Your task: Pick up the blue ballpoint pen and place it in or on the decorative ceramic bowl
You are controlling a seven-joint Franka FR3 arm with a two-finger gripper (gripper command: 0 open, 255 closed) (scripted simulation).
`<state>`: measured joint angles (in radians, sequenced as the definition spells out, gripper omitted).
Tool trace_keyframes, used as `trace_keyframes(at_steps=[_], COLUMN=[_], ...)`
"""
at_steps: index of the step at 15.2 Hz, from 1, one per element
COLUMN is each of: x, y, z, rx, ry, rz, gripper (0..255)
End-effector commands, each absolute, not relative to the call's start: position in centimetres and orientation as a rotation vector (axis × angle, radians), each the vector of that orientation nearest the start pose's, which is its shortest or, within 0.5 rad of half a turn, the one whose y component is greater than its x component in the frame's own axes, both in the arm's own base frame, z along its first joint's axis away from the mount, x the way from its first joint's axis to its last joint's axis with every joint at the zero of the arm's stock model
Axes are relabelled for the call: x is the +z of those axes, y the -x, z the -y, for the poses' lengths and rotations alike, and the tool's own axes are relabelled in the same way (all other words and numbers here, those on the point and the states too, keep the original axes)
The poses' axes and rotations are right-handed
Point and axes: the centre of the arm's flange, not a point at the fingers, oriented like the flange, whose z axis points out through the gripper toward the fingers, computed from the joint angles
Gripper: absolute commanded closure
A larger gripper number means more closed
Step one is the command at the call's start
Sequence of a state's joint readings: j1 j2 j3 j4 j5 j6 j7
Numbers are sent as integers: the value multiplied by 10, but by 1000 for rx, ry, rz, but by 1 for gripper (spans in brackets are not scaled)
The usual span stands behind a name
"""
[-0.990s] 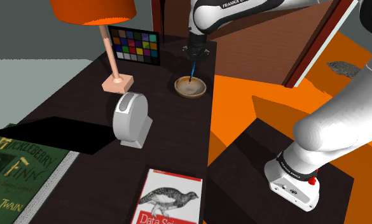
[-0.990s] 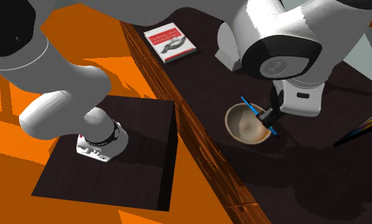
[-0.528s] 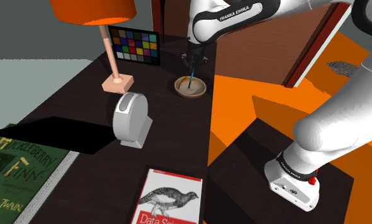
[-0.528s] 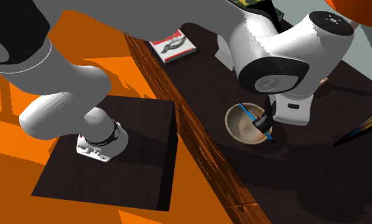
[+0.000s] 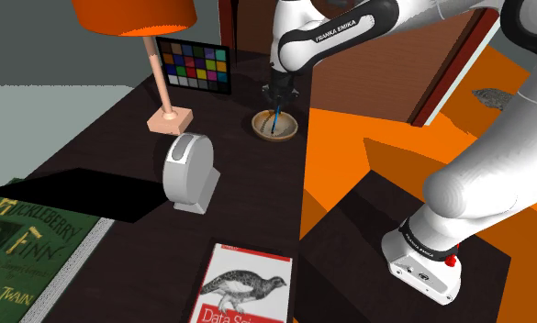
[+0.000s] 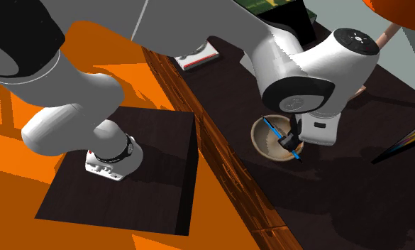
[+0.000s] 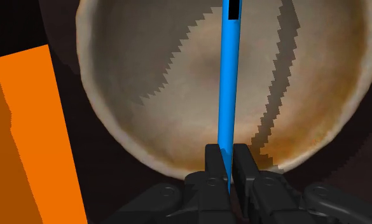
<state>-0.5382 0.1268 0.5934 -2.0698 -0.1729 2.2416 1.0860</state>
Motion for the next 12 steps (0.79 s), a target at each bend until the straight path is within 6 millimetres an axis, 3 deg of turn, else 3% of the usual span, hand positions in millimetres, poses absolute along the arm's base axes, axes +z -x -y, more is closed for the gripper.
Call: trace_keyframes(at_steps=[1, 4, 5, 10, 12], x=[387, 387, 387, 387, 413], y=[-573, -573, -573, -573, -571], z=[-21, -21, -21, -21, -22], rx=[-151, -151, -151, -151, -151], ry=[2820, 2820, 2820, 2820, 2820], rz=[-1422, -1422, -1422, -1422, -1422], gripper=[255, 255, 0, 0, 0])
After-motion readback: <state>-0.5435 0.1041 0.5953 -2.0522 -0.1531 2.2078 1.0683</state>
